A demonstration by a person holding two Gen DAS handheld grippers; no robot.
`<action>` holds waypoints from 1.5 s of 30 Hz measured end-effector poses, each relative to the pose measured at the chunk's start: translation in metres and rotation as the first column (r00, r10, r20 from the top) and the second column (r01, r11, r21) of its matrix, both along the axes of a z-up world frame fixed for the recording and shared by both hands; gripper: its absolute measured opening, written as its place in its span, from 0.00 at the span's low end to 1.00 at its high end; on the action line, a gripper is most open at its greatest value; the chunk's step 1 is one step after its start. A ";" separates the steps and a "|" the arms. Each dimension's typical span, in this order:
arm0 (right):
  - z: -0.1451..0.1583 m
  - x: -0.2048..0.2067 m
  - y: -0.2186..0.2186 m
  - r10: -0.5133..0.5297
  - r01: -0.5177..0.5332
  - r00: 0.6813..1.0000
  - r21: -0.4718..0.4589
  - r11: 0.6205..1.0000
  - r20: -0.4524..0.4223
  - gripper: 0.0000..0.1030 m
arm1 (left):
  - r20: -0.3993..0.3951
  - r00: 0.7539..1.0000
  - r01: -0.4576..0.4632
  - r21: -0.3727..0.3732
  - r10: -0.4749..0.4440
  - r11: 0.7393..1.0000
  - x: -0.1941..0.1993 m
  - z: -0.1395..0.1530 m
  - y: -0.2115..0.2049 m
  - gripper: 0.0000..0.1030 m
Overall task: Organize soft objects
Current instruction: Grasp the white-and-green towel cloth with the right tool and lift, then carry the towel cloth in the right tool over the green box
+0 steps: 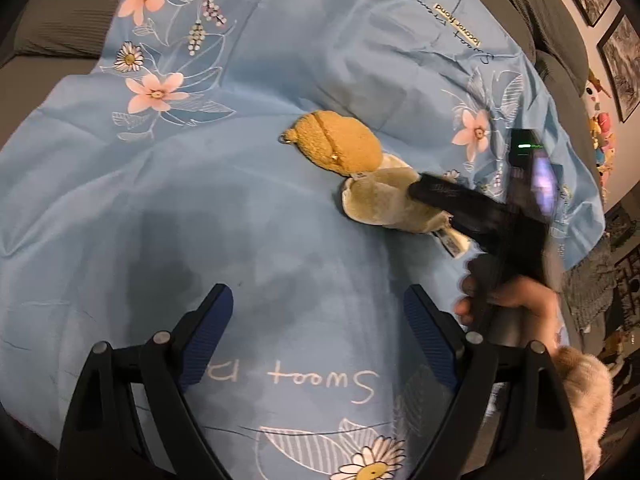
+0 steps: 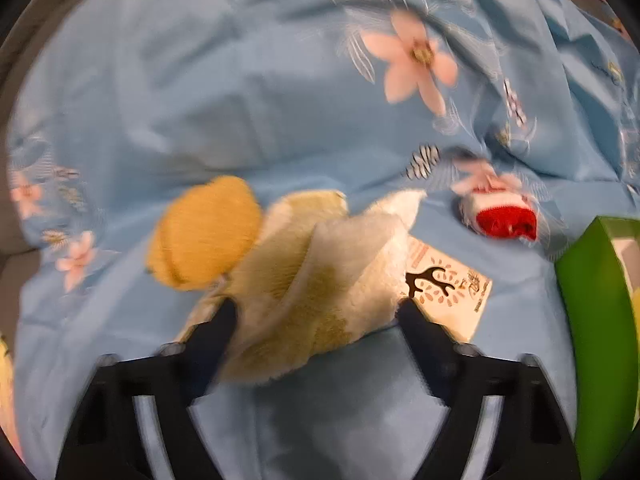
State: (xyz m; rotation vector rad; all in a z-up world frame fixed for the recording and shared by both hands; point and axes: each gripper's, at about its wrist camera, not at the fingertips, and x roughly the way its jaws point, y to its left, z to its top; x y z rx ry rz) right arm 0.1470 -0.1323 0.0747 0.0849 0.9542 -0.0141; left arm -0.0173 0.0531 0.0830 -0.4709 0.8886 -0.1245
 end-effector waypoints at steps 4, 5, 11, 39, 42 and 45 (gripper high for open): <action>-0.023 0.008 -0.011 -0.046 0.055 0.996 0.114 0.992 -0.079 0.24 | 0.015 1.000 0.009 0.028 -0.010 1.000 -0.002 0.003 -0.002 0.84; -0.022 0.006 -0.013 -0.048 0.056 0.997 0.109 0.993 -0.068 0.18 | 0.014 1.000 0.007 0.032 -0.008 0.999 -0.001 0.003 -0.002 0.84; 0.008 -0.025 -0.025 -0.005 0.008 1.000 0.167 0.986 -0.022 0.08 | 0.001 1.000 -0.013 0.011 0.013 1.000 0.002 0.001 0.004 0.84; 0.096 -0.163 -0.023 0.169 -0.197 0.978 0.255 0.947 0.125 0.08 | -0.044 0.996 -0.074 -0.041 0.072 0.996 -0.010 -0.003 0.021 0.84; 0.083 -0.137 -0.013 0.179 -0.209 0.976 0.286 0.935 0.126 0.08 | -0.081 0.992 -0.098 -0.038 0.094 0.994 -0.007 -0.011 0.021 0.84; 0.062 -0.125 -0.005 0.190 -0.207 0.977 0.235 0.950 0.093 0.08 | -0.097 0.992 -0.088 -0.023 0.085 0.996 -0.005 -0.015 0.017 0.84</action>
